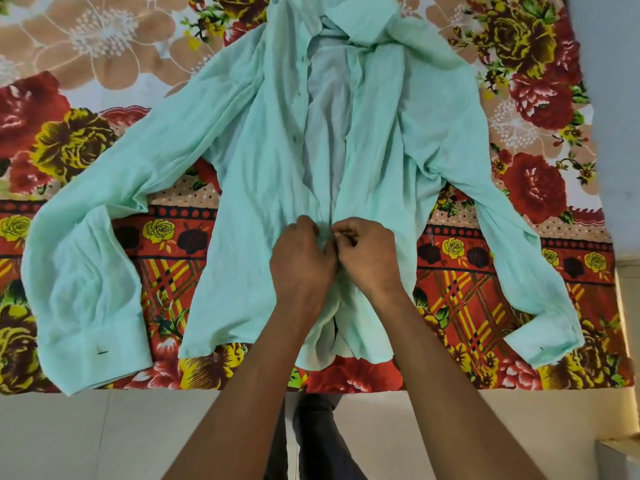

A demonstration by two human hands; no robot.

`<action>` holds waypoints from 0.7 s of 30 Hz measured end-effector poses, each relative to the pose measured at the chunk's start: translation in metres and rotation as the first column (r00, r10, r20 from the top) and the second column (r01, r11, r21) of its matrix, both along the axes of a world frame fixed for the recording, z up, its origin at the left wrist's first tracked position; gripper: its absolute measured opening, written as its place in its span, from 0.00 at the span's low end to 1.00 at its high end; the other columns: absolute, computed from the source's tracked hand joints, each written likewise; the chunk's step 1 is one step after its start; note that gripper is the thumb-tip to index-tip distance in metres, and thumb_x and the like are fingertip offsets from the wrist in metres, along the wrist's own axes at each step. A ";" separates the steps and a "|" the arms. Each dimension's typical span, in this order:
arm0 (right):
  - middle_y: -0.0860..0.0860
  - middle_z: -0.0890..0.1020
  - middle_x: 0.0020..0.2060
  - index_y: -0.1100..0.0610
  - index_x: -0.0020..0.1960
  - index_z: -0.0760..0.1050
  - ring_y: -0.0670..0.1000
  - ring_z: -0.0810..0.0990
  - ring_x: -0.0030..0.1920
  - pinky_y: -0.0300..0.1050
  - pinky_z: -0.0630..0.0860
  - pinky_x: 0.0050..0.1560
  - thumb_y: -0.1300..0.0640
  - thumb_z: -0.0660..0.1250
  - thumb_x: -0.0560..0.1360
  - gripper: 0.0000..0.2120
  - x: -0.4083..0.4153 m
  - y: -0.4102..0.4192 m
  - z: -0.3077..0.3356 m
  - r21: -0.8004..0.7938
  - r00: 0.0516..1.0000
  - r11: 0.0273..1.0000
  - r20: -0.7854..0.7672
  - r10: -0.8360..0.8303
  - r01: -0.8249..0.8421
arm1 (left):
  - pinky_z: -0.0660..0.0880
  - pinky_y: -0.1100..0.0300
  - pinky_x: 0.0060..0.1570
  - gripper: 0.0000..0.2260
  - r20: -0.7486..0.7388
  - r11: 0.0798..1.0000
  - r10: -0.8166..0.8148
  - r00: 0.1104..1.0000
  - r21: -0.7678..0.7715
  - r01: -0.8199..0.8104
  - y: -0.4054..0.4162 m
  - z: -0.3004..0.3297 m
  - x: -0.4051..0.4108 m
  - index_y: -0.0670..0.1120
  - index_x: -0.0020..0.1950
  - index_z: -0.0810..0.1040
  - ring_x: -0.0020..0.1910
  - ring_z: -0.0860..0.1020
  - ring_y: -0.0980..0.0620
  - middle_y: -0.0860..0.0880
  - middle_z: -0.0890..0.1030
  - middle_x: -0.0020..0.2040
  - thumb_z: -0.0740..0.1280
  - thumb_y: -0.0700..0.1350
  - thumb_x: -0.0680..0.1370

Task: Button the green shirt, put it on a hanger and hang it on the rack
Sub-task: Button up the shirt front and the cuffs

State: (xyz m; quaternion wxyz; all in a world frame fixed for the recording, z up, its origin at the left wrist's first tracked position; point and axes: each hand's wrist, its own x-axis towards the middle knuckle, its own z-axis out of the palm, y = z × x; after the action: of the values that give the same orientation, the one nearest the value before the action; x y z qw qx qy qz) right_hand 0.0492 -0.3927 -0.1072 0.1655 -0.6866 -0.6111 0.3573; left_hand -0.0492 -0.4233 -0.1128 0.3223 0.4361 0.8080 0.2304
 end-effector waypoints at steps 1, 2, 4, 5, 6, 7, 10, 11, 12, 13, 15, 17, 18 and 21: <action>0.50 0.89 0.47 0.57 0.51 0.87 0.48 0.86 0.49 0.47 0.81 0.59 0.63 0.70 0.77 0.08 -0.001 -0.001 -0.002 -0.002 1.000 1.000 0.006 -0.002 0.002 | 0.78 0.47 0.47 0.11 -0.010 1.000 0.000 1.000 -0.004 0.000 0.000 -0.001 -0.001 0.45 0.53 0.77 0.46 0.80 0.46 0.48 0.81 0.47 0.67 0.52 0.78; 0.50 0.89 0.45 0.57 0.50 0.87 0.48 0.86 0.48 0.48 0.82 0.58 0.62 0.71 0.76 0.06 -0.003 -0.001 -0.005 0.000 1.000 1.000 0.007 -0.015 0.015 | 0.78 0.47 0.47 0.10 -0.004 1.000 0.002 1.000 -0.006 -0.002 0.001 -0.004 -0.003 0.45 0.53 0.78 0.46 0.81 0.46 0.48 0.82 0.47 0.67 0.51 0.78; 0.49 0.88 0.41 0.57 0.46 0.86 0.48 0.86 0.44 0.51 0.83 0.54 0.59 0.74 0.75 0.03 -0.005 -0.003 -0.009 0.018 0.999 0.999 0.024 -0.041 0.040 | 0.78 0.54 0.45 0.08 0.068 0.999 0.042 0.997 -0.025 -0.040 0.000 -0.006 -0.009 0.46 0.51 0.81 0.45 0.82 0.48 0.51 0.84 0.44 0.68 0.48 0.77; 0.50 0.87 0.39 0.57 0.44 0.85 0.49 0.85 0.42 0.52 0.82 0.51 0.58 0.74 0.75 0.03 -0.007 -0.002 -0.011 0.035 0.998 0.998 0.049 -0.046 0.044 | 0.76 0.61 0.42 0.06 0.120 0.997 0.071 0.990 -0.046 -0.066 0.003 -0.004 -0.014 0.46 0.50 0.82 0.44 0.82 0.51 0.53 0.84 0.43 0.69 0.47 0.77; 0.50 0.86 0.37 0.57 0.43 0.84 0.51 0.84 0.41 0.53 0.82 0.49 0.57 0.75 0.75 0.04 -0.008 -0.005 -0.013 0.052 0.996 0.998 0.081 -0.044 0.040 | 0.73 0.66 0.40 0.05 0.168 0.994 0.090 0.982 -0.069 -0.079 0.003 -0.002 -0.017 0.47 0.49 0.83 0.43 0.82 0.53 0.55 0.83 0.41 0.69 0.46 0.76; 0.49 0.85 0.37 0.57 0.43 0.83 0.51 0.83 0.41 0.53 0.81 0.48 0.57 0.74 0.75 0.04 -0.012 -0.004 -0.015 0.064 0.993 0.997 0.110 -0.044 0.037 | 0.71 0.68 0.39 0.05 0.211 0.992 0.108 0.972 -0.086 -0.092 0.006 0.000 -0.022 0.47 0.48 0.84 0.42 0.81 0.55 0.56 0.83 0.40 0.70 0.45 0.76; 0.46 0.85 0.38 0.53 0.44 0.84 0.47 0.82 0.42 0.50 0.81 0.48 0.57 0.72 0.76 0.03 -0.017 -0.004 -0.018 0.108 0.987 0.992 0.145 -0.074 0.059 | 0.78 0.60 0.44 0.05 0.316 0.982 0.173 0.933 -0.125 -0.140 0.010 -0.001 -0.030 0.48 0.47 0.85 0.42 0.82 0.56 0.55 0.85 0.40 0.69 0.43 0.75; 0.46 0.85 0.38 0.53 0.44 0.84 0.47 0.83 0.42 0.49 0.81 0.49 0.57 0.72 0.76 0.03 -0.018 -0.004 -0.018 0.126 0.986 0.988 0.130 -0.101 0.085 | 0.79 0.58 0.45 0.05 0.343 0.977 0.204 0.917 -0.135 -0.167 0.011 -0.001 -0.032 0.48 0.47 0.85 0.42 0.82 0.56 0.54 0.85 0.40 0.69 0.43 0.75; 0.45 0.85 0.39 0.52 0.45 0.84 0.46 0.83 0.42 0.47 0.81 0.49 0.57 0.71 0.76 0.04 -0.017 -0.005 -0.020 0.138 0.985 0.983 0.113 -0.133 0.117 | 0.79 0.57 0.45 0.05 0.370 0.971 0.233 0.899 -0.146 -0.191 0.012 -0.003 -0.031 0.48 0.47 0.85 0.42 0.82 0.55 0.54 0.85 0.40 0.69 0.43 0.76; 0.45 0.86 0.40 0.52 0.46 0.85 0.45 0.83 0.43 0.46 0.81 0.50 0.57 0.71 0.76 0.04 -0.016 -0.008 -0.019 0.151 0.983 0.978 0.089 -0.161 0.147 | 0.79 0.57 0.44 0.04 0.401 0.964 0.260 0.878 -0.157 -0.214 0.012 -0.002 -0.031 0.49 0.46 0.85 0.41 0.82 0.55 0.54 0.85 0.40 0.70 0.43 0.76; 0.45 0.86 0.42 0.52 0.48 0.85 0.44 0.84 0.45 0.44 0.81 0.51 0.58 0.71 0.77 0.04 -0.017 -0.013 -0.015 0.166 0.979 0.966 -0.004 -0.202 0.200 | 0.76 0.63 0.40 0.04 0.487 0.944 0.328 0.810 -0.189 -0.270 0.012 0.001 -0.032 0.49 0.45 0.85 0.37 0.80 0.58 0.55 0.84 0.37 0.70 0.43 0.77; 0.44 0.86 0.42 0.53 0.49 0.85 0.43 0.84 0.45 0.40 0.81 0.51 0.58 0.72 0.78 0.03 -0.018 -0.016 -0.011 0.155 0.966 0.957 -0.122 -0.226 0.244 | 0.76 0.65 0.38 0.03 0.582 0.909 0.417 0.698 -0.251 -0.333 0.009 0.004 -0.032 0.48 0.46 0.85 0.34 0.78 0.58 0.55 0.82 0.35 0.71 0.42 0.78; 0.44 0.86 0.43 0.53 0.50 0.85 0.42 0.84 0.45 0.38 0.81 0.51 0.58 0.72 0.78 0.03 -0.018 -0.016 -0.010 0.145 0.959 0.956 -0.165 -0.232 0.256 | 0.76 0.64 0.37 0.03 0.615 0.896 0.443 0.652 -0.273 -0.351 0.008 0.005 -0.031 0.47 0.47 0.85 0.34 0.78 0.57 0.54 0.82 0.34 0.71 0.41 0.78; 0.43 0.87 0.43 0.53 0.50 0.85 0.40 0.85 0.46 0.37 0.81 0.52 0.59 0.73 0.78 0.03 -0.015 -0.016 -0.006 0.079 0.948 0.965 -0.225 -0.227 0.250 | 0.77 0.65 0.37 0.04 0.680 0.890 0.450 0.579 -0.286 -0.356 0.004 0.009 -0.029 0.46 0.47 0.85 0.35 0.79 0.56 0.51 0.83 0.36 0.71 0.40 0.79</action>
State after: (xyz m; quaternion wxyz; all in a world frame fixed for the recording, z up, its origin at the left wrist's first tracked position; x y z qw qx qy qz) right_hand 0.0341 -0.4089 -0.1137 0.3088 -0.7033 -0.5203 0.3731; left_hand -0.0782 -0.4190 -0.1039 0.5814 0.0922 0.7004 0.4036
